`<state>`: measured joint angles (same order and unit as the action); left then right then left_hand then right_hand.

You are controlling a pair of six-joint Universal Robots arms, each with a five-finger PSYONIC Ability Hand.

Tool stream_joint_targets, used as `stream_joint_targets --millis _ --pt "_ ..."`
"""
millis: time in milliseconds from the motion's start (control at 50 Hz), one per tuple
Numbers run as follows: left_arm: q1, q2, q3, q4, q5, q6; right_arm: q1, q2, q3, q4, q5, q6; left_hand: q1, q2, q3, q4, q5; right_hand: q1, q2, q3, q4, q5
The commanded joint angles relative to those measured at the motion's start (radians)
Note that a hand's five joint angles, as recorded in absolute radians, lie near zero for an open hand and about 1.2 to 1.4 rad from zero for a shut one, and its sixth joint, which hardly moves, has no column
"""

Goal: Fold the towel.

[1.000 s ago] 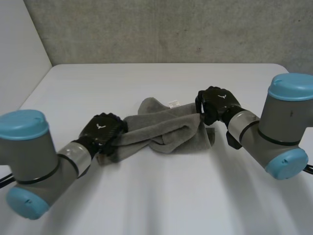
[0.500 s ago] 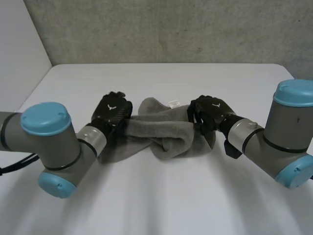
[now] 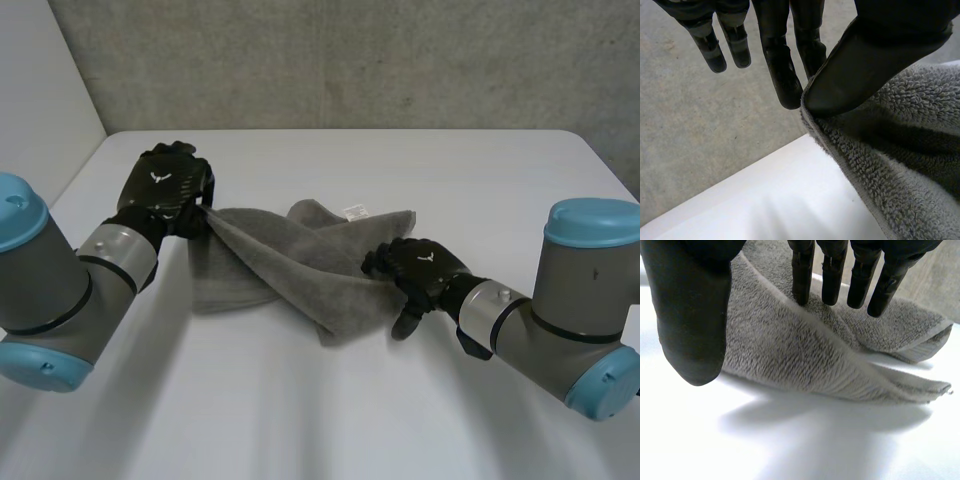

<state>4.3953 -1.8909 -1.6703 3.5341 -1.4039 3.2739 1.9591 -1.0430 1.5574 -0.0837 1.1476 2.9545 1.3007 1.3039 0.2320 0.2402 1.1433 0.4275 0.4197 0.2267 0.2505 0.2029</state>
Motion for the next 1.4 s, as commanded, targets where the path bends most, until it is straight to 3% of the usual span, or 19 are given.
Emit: stream_joint_targets --millis 20,140,180,300,420,460,580,720,860,960,1020,1040,1060,1100,1140,1160,1280,1400 --pt "0.019 -0.004 -0.002 -0.001 0.003 -0.034 0.0 0.026 0.004 -0.033 0.003 -0.006 0.096 0.092 -0.057 -0.066 0.078 -0.017 -0.009 -0.052 -0.076 0.033" --pt "0.036 -0.004 -0.002 -0.006 0.003 -0.033 0.0 0.08 -0.019 -0.091 0.026 -0.003 0.096 0.092 -0.057 -0.066 0.078 0.192 0.2 -0.052 -0.076 0.242" --pt "0.055 -0.002 -0.002 -0.007 0.003 -0.034 0.0 0.103 -0.039 -0.1 0.069 -0.005 0.096 0.092 -0.057 -0.066 0.078 0.396 0.404 -0.052 -0.076 0.446" --pt "0.081 0.007 -0.016 -0.015 0.006 -0.033 -0.014 0.095 -0.039 -0.102 0.113 -0.009 0.096 0.092 -0.057 -0.066 0.078 0.456 0.464 -0.052 -0.076 0.506" --pt "0.089 0.026 -0.045 -0.018 0.011 -0.031 -0.031 0.061 -0.02 -0.103 0.11 -0.008 0.096 0.092 -0.057 -0.066 0.078 0.685 0.693 -0.052 -0.076 0.735" --pt "0.089 0.029 -0.051 -0.018 0.011 -0.031 -0.032 0.063 -0.022 -0.099 0.104 -0.005 0.096 0.092 -0.057 -0.066 0.078 0.968 0.975 -0.052 -0.076 1.018" --pt "0.087 0.049 -0.078 -0.023 0.017 -0.03 -0.037 0.046 -0.016 -0.076 0.078 -0.008 0.096 0.092 -0.057 -0.066 0.078 0.969 0.977 -0.052 -0.076 1.019" --pt "0.098 0.186 -0.135 -0.104 0.106 -0.031 -0.097 -0.197 0.01 0.073 -0.09 0.008 0.096 0.092 -0.057 -0.066 0.078 0.969 0.977 -0.052 -0.076 1.019" --pt "0.122 0.324 -0.161 -0.199 0.203 -0.03 -0.138 -0.425 -0.025 0.113 -0.126 0.011 0.096 0.092 -0.057 -0.066 0.078 0.969 0.977 -0.052 -0.076 1.019" --pt "0.13 0.323 -0.144 -0.208 0.24 -0.028 -0.155 -0.318 -0.085 0.156 -0.12 -0.034 0.096 0.092 -0.057 -0.066 0.078 0.969 0.977 -0.052 -0.076 1.019" --pt "0.128 0.248 -0.115 -0.204 0.241 -0.017 -0.14 -0.23 -0.131 0.209 -0.095 -0.164 0.096 0.092 -0.057 -0.066 0.078 0.969 0.977 -0.052 -0.076 1.019" --pt "0.128 0.172 -0.085 -0.21 0.237 -0.005 -0.128 -0.191 -0.16 0.249 -0.057 -0.26 0.096 0.092 -0.057 -0.066 0.078 0.969 0.977 -0.052 -0.076 1.019" --pt "0.128 0.171 -0.085 -0.21 0.237 -0.005 -0.127 -0.19 -0.16 0.249 -0.057 -0.261 0.096 0.092 -0.057 -0.066 0.078 0.969 0.977 -0.052 -0.076 1.019" --pt "0.121 0.028 -0.01 -0.227 0.23 0.041 -0.086 -0.094 -0.235 0.294 0.041 -0.418 0.096 0.092 -0.057 -0.066 0.078 0.969 0.977 -0.052 -0.076 1.019" --pt "0.116 -0.034 0.033 -0.245 0.227 0.073 -0.053 -0.051 -0.282 0.294 0.09 -0.455 0.096 0.092 -0.057 -0.066 0.078 0.969 0.977 -0.052 -0.076 1.019" --pt "0.106 -0.086 0.082 -0.265 0.212 0.11 -0.031 -0.02 -0.33 0.295 0.128 -0.469 0.096 0.092 -0.057 -0.066 0.078 0.969 0.977 -0.052 -0.076 1.019" --pt "0.062 -0.195 0.287 -0.323 0.121 0.178 -0.014 0.026 -0.465 0.282 0.172 -0.489 0.096 0.092 -0.057 -0.066 0.078 0.969 0.977 -0.052 -0.076 1.019" --pt "0.023 -0.191 0.65 -0.325 0.019 0.161 0.024 0.001 -0.767 0.093 0.185 -0.482 0.096 0.092 -0.057 -0.066 0.078 0.969 0.977 -0.052 -0.076 1.019"
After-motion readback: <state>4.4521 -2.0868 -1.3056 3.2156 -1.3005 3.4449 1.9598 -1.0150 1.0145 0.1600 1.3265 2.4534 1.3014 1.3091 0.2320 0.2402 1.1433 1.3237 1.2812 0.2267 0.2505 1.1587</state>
